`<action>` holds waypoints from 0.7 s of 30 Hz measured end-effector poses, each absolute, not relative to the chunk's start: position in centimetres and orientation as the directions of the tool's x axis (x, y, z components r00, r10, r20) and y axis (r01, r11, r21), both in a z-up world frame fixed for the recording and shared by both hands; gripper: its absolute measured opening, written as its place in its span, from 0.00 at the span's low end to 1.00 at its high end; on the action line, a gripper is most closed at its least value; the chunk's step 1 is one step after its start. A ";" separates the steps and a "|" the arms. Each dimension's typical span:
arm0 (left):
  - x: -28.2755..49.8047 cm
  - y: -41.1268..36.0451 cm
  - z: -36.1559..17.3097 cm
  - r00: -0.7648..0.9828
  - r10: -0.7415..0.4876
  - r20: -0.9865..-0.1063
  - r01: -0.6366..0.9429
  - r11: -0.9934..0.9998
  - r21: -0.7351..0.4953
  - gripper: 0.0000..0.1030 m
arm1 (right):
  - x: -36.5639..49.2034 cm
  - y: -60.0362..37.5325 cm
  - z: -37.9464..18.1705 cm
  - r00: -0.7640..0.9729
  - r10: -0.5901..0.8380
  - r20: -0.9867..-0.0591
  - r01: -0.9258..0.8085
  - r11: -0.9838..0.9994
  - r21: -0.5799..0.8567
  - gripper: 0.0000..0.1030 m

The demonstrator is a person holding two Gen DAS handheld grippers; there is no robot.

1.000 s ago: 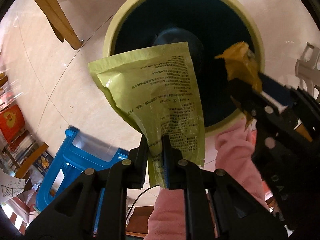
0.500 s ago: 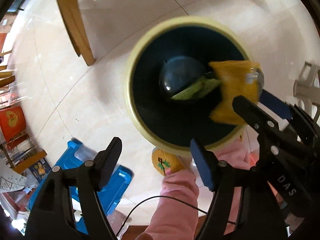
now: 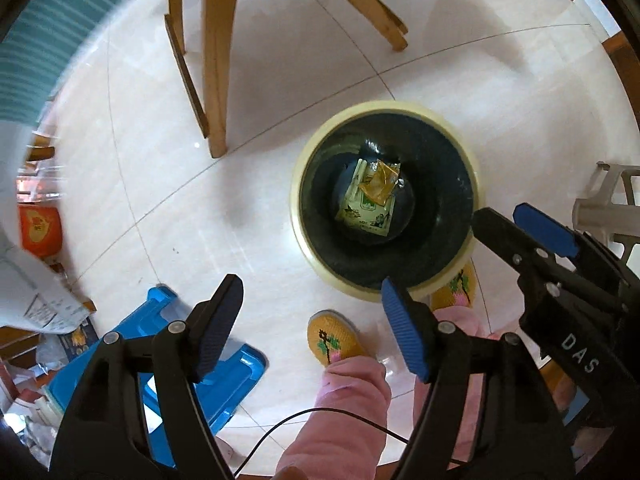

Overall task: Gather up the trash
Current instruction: 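Raise both tools from the bin back toward the table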

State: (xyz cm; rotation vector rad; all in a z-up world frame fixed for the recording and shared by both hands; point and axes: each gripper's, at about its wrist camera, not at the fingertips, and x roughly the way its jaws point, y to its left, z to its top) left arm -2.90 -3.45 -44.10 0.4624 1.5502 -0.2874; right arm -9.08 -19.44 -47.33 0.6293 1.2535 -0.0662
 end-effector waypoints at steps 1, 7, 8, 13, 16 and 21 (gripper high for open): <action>-3.2 -3.2 -43.2 0.018 0.103 -0.994 0.457 0.884 0.100 0.67 | -9.2 -19.3 -46.7 0.335 0.288 -0.897 0.380 0.830 0.409 0.54; -3.5 -3.7 -35.5 0.048 0.070 -0.996 0.465 0.882 0.085 0.67 | -9.8 -19.2 -39.4 0.369 0.289 -0.883 0.364 0.829 0.423 0.55; -3.7 -3.7 -34.0 0.055 0.063 -0.996 0.471 0.879 0.082 0.67 | -9.9 -19.2 -38.2 0.373 0.289 -0.882 0.362 0.830 0.425 0.55; -4.1 -3.1 -26.6 0.090 0.015 -0.996 0.486 0.872 0.057 0.67 | -10.3 -19.2 -30.6 0.406 0.291 -0.866 0.335 0.835 0.437 0.55; -3.8 -2.4 -22.0 0.124 -0.020 -0.992 0.471 0.881 0.041 0.67 | -10.3 -19.3 -26.2 0.431 0.296 -0.852 0.311 0.838 0.448 0.55; -2.8 -1.5 -15.8 0.174 -0.071 -0.982 0.425 0.905 0.010 0.67 | -9.9 -19.1 -18.8 0.477 0.304 -0.824 0.255 0.850 0.462 0.55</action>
